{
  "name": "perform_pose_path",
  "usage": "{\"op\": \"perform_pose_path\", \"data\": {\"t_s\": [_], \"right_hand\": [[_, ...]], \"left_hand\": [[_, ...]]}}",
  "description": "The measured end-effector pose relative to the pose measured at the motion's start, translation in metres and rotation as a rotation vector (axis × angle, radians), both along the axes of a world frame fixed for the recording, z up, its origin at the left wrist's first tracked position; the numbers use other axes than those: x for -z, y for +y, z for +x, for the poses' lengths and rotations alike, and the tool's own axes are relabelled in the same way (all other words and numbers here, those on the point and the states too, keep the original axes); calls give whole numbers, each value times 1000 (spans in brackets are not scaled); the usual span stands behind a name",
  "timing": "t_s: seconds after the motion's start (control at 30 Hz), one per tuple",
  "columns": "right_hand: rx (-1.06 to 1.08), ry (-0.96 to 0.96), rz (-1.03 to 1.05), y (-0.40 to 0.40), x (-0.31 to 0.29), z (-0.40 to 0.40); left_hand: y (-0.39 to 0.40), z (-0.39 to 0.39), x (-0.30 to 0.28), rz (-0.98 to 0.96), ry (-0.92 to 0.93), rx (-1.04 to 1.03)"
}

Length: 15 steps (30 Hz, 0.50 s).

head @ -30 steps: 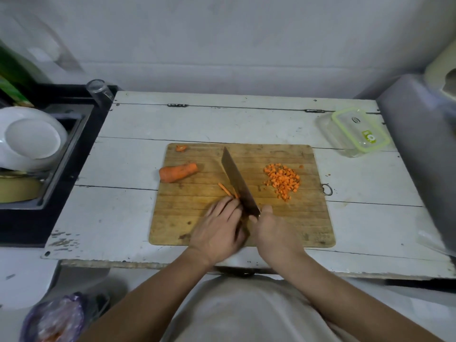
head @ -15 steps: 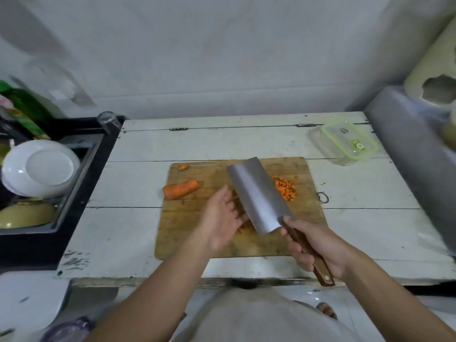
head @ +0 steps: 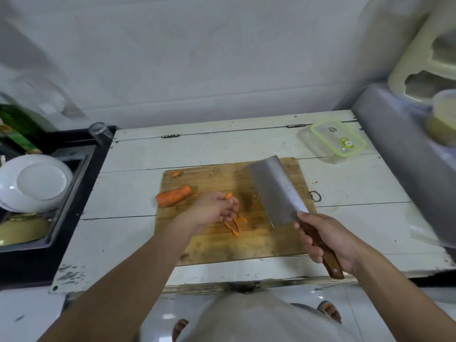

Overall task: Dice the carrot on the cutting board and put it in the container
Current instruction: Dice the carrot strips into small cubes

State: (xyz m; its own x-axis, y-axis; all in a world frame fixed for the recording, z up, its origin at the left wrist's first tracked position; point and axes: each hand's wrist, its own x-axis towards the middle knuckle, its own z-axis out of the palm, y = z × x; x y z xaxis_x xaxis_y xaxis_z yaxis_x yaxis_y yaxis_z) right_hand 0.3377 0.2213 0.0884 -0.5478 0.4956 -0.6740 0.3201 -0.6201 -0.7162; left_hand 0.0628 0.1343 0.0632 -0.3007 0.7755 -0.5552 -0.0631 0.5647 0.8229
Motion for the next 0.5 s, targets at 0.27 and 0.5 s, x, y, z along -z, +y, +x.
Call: {"op": "perform_pose_path", "data": {"t_s": [0.27, 0.5], "right_hand": [[26, 15, 14, 8, 1, 4], [24, 0, 51, 8, -6, 11]], "left_hand": [[24, 7, 15, 136, 900, 511], [23, -19, 22, 244, 1143, 847]]}}
